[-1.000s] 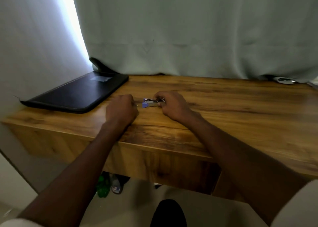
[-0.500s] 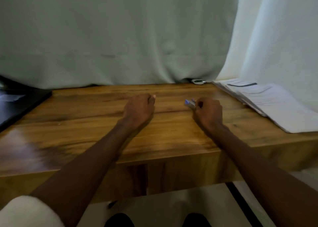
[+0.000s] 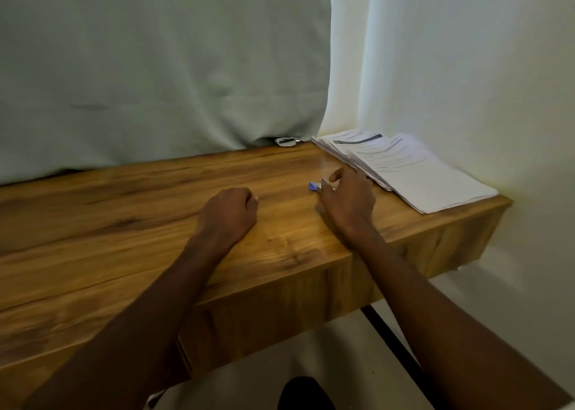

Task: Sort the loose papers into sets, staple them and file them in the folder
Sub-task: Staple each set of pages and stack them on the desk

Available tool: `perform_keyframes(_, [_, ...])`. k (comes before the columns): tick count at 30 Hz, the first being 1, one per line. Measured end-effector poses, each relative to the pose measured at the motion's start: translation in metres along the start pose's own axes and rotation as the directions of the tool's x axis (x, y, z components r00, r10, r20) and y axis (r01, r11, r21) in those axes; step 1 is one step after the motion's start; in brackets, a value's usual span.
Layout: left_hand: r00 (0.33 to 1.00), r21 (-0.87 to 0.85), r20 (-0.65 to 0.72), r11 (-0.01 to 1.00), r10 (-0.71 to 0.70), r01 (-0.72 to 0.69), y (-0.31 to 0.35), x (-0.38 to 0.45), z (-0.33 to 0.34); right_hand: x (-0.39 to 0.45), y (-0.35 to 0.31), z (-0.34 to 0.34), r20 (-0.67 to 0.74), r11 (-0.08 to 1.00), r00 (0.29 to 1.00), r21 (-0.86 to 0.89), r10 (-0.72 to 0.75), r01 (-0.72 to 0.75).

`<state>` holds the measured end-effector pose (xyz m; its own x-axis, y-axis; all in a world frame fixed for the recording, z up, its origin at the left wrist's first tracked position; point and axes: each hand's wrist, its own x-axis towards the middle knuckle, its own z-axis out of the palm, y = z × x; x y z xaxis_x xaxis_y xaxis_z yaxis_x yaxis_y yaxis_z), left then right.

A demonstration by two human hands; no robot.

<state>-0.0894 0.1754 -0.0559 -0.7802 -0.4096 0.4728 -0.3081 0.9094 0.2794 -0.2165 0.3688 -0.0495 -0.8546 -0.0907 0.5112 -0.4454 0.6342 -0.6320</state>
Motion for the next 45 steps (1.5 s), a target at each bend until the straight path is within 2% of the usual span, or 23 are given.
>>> perform_keyframes(2, [1.0,-0.028,-0.013,1.0,0.006,-0.006,0.004,0.001,-0.001,-0.001,-0.001,-0.005,-0.119,0.989,0.992,0.139,-0.029,0.046])
perform_keyframes(4, [0.997,-0.114,-0.07,0.993,-0.009,0.001,0.012,0.002,0.0,0.001,0.001,-0.015,-0.209,0.972,0.975,0.205,-0.075,0.118])
perform_keyframes(6, [0.991,-0.218,-0.117,0.976,-0.06,0.033,0.03,0.005,0.004,0.012,0.008,-0.032,-0.283,0.965,0.954,0.203,-0.104,0.166])
perform_keyframes(8, [0.991,-0.342,-0.091,0.938,-0.097,0.06,0.065,0.011,0.009,0.037,0.024,-0.056,-0.304,0.977,0.948,0.156,-0.09,0.143])
perform_keyframes(10, [0.995,-0.441,-0.033,0.895,-0.094,0.07,0.108,0.025,0.015,0.071,0.046,-0.081,-0.249,0.997,0.968,0.053,-0.04,0.055])
perform_keyframes(14, [0.992,-0.538,0.102,0.835,-0.069,0.113,0.194,0.057,0.032,0.128,0.103,-0.117,0.004,0.966,0.995,-0.241,0.096,-0.092])
perform_keyframes(17, [0.975,-0.441,0.203,0.881,-0.087,0.17,0.245,0.07,0.053,0.151,0.139,-0.13,0.137,0.903,0.967,-0.407,0.213,-0.141])
perform_keyframes(22, [0.927,-0.377,0.325,0.873,-0.187,0.308,0.278,0.07,0.084,0.173,0.177,-0.139,0.235,0.891,0.944,-0.441,0.231,-0.109])
perform_keyframes(26, [0.93,-0.348,0.278,0.877,-0.24,0.33,0.289,0.054,0.094,0.177,0.189,-0.134,0.259,0.882,0.938,-0.462,0.231,-0.09])
perform_keyframes(29, [0.92,-0.385,0.301,0.851,-0.251,0.358,0.3,0.053,0.093,0.174,0.194,-0.129,0.249,0.877,0.94,-0.473,0.231,-0.091])
perform_keyframes(39, [0.876,-0.602,0.344,0.637,-0.338,0.482,0.308,0.049,0.093,0.159,0.193,-0.131,0.256,0.875,0.941,-0.478,0.221,-0.075])
perform_keyframes(42, [0.883,-0.567,0.304,0.677,-0.357,0.469,0.309,0.048,0.092,0.154,0.189,-0.127,0.241,0.862,0.941,-0.499,0.239,-0.091])
perform_keyframes(45, [0.915,-0.537,0.187,0.742,-0.358,0.4,0.314,0.045,0.092,0.15,0.188,-0.126,0.203,0.847,0.947,-0.52,0.25,-0.112])
